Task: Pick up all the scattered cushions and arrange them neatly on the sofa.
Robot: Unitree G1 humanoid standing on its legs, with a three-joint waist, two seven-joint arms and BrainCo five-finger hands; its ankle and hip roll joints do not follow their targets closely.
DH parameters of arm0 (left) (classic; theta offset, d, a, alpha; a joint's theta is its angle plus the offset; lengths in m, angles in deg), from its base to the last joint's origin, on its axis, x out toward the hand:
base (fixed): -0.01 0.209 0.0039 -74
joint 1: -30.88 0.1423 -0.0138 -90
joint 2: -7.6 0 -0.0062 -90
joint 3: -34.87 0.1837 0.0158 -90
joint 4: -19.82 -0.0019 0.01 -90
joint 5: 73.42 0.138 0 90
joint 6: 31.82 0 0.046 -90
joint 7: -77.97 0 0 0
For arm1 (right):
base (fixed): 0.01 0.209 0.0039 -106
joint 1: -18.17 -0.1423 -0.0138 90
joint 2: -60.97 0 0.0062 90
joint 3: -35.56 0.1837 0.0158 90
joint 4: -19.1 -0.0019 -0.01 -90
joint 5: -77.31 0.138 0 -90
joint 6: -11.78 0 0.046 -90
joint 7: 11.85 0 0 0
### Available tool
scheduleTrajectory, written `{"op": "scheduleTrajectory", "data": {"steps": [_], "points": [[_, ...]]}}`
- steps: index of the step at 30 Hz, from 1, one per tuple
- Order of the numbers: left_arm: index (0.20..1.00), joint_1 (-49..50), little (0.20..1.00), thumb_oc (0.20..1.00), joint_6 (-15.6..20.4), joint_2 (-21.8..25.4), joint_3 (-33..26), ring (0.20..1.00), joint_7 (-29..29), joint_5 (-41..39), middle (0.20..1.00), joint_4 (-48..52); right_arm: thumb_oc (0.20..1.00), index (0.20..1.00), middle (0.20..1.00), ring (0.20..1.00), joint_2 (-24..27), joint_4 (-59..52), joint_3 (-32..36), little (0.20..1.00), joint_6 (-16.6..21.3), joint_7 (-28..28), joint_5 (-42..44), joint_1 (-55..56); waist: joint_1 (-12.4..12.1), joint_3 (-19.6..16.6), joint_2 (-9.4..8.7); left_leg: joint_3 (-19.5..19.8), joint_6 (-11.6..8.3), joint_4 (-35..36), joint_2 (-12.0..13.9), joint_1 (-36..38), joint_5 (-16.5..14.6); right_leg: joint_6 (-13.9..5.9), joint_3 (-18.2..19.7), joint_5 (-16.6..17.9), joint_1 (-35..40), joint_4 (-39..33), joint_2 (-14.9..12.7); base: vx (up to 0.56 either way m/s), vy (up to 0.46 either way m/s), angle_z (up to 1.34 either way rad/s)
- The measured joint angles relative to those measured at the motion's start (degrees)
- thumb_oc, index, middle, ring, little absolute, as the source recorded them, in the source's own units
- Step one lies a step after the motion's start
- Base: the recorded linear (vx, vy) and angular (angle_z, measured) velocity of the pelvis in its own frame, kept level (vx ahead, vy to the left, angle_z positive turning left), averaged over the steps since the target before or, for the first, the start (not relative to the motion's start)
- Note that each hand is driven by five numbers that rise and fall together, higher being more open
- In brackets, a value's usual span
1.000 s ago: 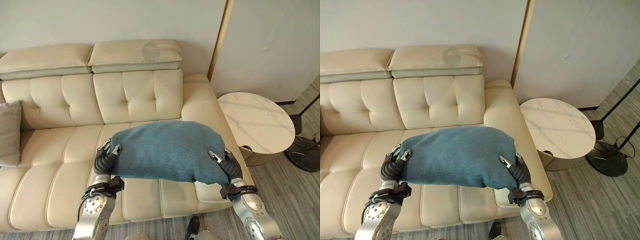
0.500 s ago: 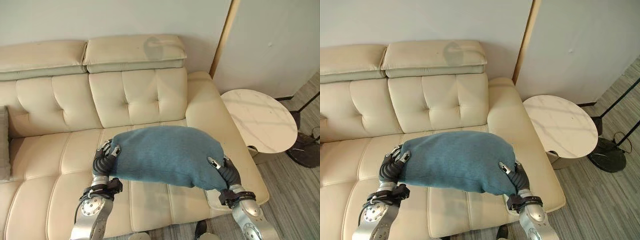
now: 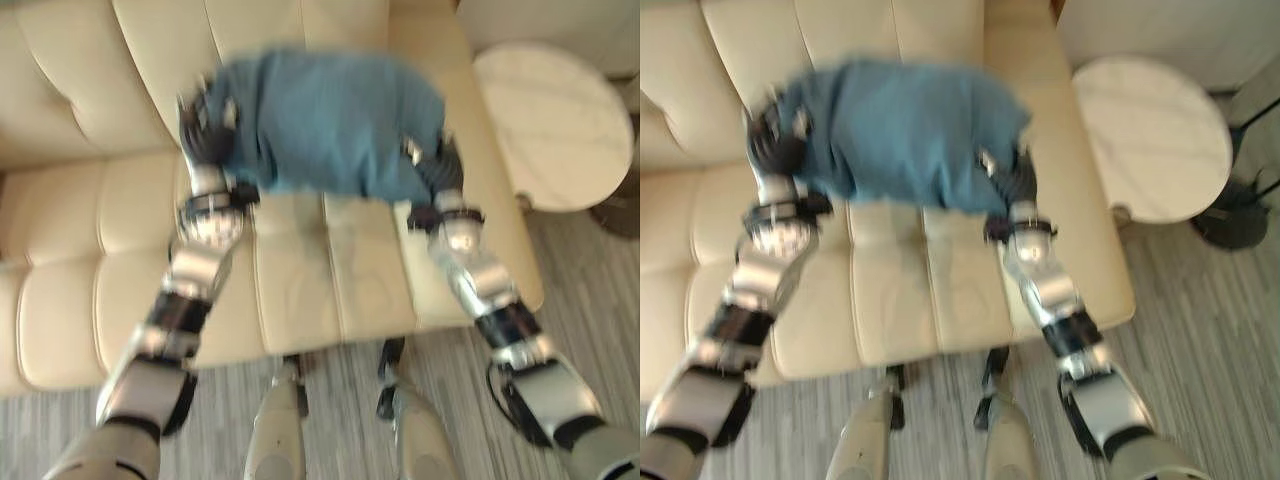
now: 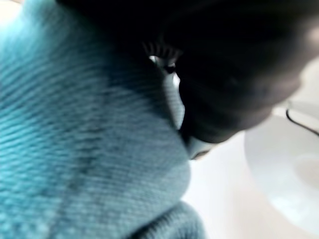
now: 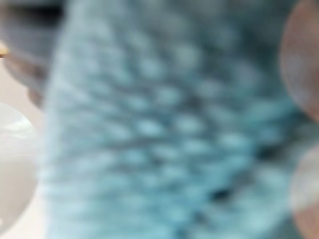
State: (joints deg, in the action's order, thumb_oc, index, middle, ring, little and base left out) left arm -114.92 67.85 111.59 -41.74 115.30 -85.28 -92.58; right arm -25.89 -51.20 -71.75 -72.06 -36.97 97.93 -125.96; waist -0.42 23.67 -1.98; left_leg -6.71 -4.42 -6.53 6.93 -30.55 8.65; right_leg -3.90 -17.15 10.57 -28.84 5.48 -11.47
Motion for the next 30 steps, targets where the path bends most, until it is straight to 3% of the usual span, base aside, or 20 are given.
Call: {"op": "scheduleTrajectory", "data": {"steps": [4,6,8,9,10,12,15,17,19,21,23,26,28,30], "points": [[0.200,-3.87,0.200,0.200,1.95,1.11,4.03,0.200,4.06,4.60,0.200,-7.62,0.200,0.200,0.200,0.200,0.25,9.24,-2.62,0.200,4.23,-3.51,-2.23,-7.32,-0.54,0.83,0.01,0.85,0.64,-1.35,0.27,-7.53,0.87,1.03,0.12,0.16,-8.04,2.91,-0.38,-0.10,-0.024,0.02],[0.200,-14.53,0.200,0.200,1.47,1.45,13.62,0.200,4.19,5.76,0.200,-25.56,0.200,0.200,0.200,0.200,1.45,25.52,-7.76,0.200,5.26,-4.21,-2.31,-15.23,-0.51,0.82,0.00,1.25,0.46,-1.45,0.42,-11.05,1.73,1.11,-0.27,0.21,-11.58,3.75,-0.44,-0.05,-0.020,0.10],[0.200,-18.57,0.200,0.200,-0.35,1.57,18.16,0.200,3.44,6.15,0.200,-30.43,0.200,0.200,0.200,0.200,2.76,30.37,-11.68,0.200,4.22,-4.09,-2.31,-17.14,-0.77,0.96,-0.06,1.47,0.66,-1.35,0.20,-13.72,2.21,1.16,-0.32,0.25,-14.46,4.16,-0.58,-0.06,-0.002,0.05],[0.733,-19.22,0.733,0.733,-0.42,1.64,20.16,0.733,3.24,6.29,0.733,-31.55,1.000,1.000,1.000,1.000,3.03,31.42,-12.62,1.000,4.23,-4.09,-2.35,-17.20,-0.70,1.49,-0.01,1.47,0.67,-1.41,0.13,-14.12,2.22,1.16,-0.30,0.24,-14.89,4.31,-0.67,-0.06,0.014,0.02],[1.000,-19.71,1.000,1.000,-0.41,1.33,21.66,1.000,2.99,6.61,1.000,-33.74,1.000,1.000,1.000,1.000,3.16,33.86,-14.29,1.000,4.34,-3.96,-3.02,-17.48,-0.26,1.93,-0.21,1.31,0.68,-1.34,-0.01,-14.46,2.22,1.15,-0.27,0.23,-15.46,4.49,-0.89,-0.03,0.007,-0.01],[1.000,-22.92,1.000,1.000,-1.29,1.15,28.04,1.000,1.16,8.41,1.000,-42.76,1.000,1.000,1.000,1.000,3.06,41.42,-20.61,1.000,2.95,-3.02,-4.68,-20.33,0.01,1.96,-0.20,1.43,0.71,-1.14,-0.16,-15.06,2.19,1.15,-0.22,0.23,-16.16,4.44,-0.93,0.00,0.000,0.00],[1.000,-23.36,1.000,1.000,-2.72,1.44,28.35,1.000,-1.73,8.42,1.000,-46.92,1.000,1.000,1.000,1.000,3.68,44.39,-22.49,1.000,0.83,-1.72,-7.18,-21.05,0.17,1.98,-0.24,1.51,0.71,-1.08,-0.07,-16.00,2.20,1.15,-0.28,0.22,-17.00,4.46,-0.83,0.00,0.000,0.00],[1.000,-23.70,1.000,1.000,-2.96,0.48,23.35,1.000,-3.82,6.61,1.000,-48.08,1.000,1.000,1.000,1.000,3.04,47.57,-22.44,1.000,-0.89,-0.21,-7.84,-23.82,0.26,2.00,-0.33,1.56,0.72,-1.13,-0.15,-15.62,2.19,1.22,-0.25,0.02,-16.97,5.33,-0.86,-0.02,-0.023,0.01],[1.000,-22.58,1.000,1.000,-2.72,-1.85,16.96,1.000,-7.01,-0.01,1.000,-49.15,1.000,1.000,1.000,1.000,2.66,48.91,-21.99,1.000,-2.05,0.86,-8.27,-23.79,0.20,1.95,-0.43,1.74,0.72,-1.16,-0.26,-14.66,2.19,1.35,-0.21,-0.41,-16.14,5.87,-0.99,-0.01,-0.019,0.05],[1.000,-22.17,1.000,1.000,-3.27,-3.10,15.75,1.000,-8.98,-4.48,1.000,-50.50,1.000,1.000,1.000,1.000,2.25,49.58,-22.02,1.000,-3.73,1.69,-8.29,-23.76,0.28,1.87,-0.61,2.14,0.74,-1.30,-0.25,-13.95,2.18,1.31,-0.32,-0.68,-15.31,6.23,-0.93,-0.03,-0.020,0.05],[1.000,-20.12,1.000,1.000,-2.36,-3.74,10.57,1.000,-12.47,-12.65,1.000,-48.32,1.000,1.000,1.000,1.000,2.15,49.64,-21.70,1.000,-4.82,2.63,-8.29,-23.62,0.14,1.82,-0.74,2.31,0.85,-1.46,-0.28,-13.20,2.09,1.32,-0.27,-0.94,-14.62,6.65,-0.99,0.00,0.000,0.00],[1.000,-17.22,1.000,1.000,-2.74,-3.21,10.06,1.000,-15.95,-19.99,1.000,-48.27,1.000,1.000,1.000,1.000,1.57,49.54,-20.09,1.000,-6.68,3.81,-8.29,-23.02,0.30,1.91,-0.99,2.12,1.01,-0.86,-0.29,-9.95,1.89,1.13,-0.12,-1.11,-11.56,6.22,-0.92,0.02,0.012,-0.02],[1.000,-10.81,1.000,1.000,-2.65,-0.86,6.76,1.000,-18.82,-21.43,1.000,-44.86,1.000,1.000,1.000,1.000,1.27,44.99,-14.77,1.000,-6.66,4.05,-8.27,-17.20,0.68,1.90,-1.73,1.33,0.96,0.45,-0.24,-3.33,1.70,0.95,-0.20,-0.90,-4.99,4.02,-0.64,0.06,0.047,-0.09],[1.000,-5.69,1.000,1.000,-2.44,-0.05,6.45,1.000,-19.30,-22.05,1.000,-43.78,1.000,1.000,1.000,1.000,1.10,43.35,-14.02,1.000,-6.49,3.85,-8.28,-11.36,0.83,-1.28,-1.76,1.24,0.77,2.02,-0.36,-0.35,1.41,0.33,-0.24,-1.17,-1.85,2.13,-0.61,0.09,0.071,-0.04]]}}
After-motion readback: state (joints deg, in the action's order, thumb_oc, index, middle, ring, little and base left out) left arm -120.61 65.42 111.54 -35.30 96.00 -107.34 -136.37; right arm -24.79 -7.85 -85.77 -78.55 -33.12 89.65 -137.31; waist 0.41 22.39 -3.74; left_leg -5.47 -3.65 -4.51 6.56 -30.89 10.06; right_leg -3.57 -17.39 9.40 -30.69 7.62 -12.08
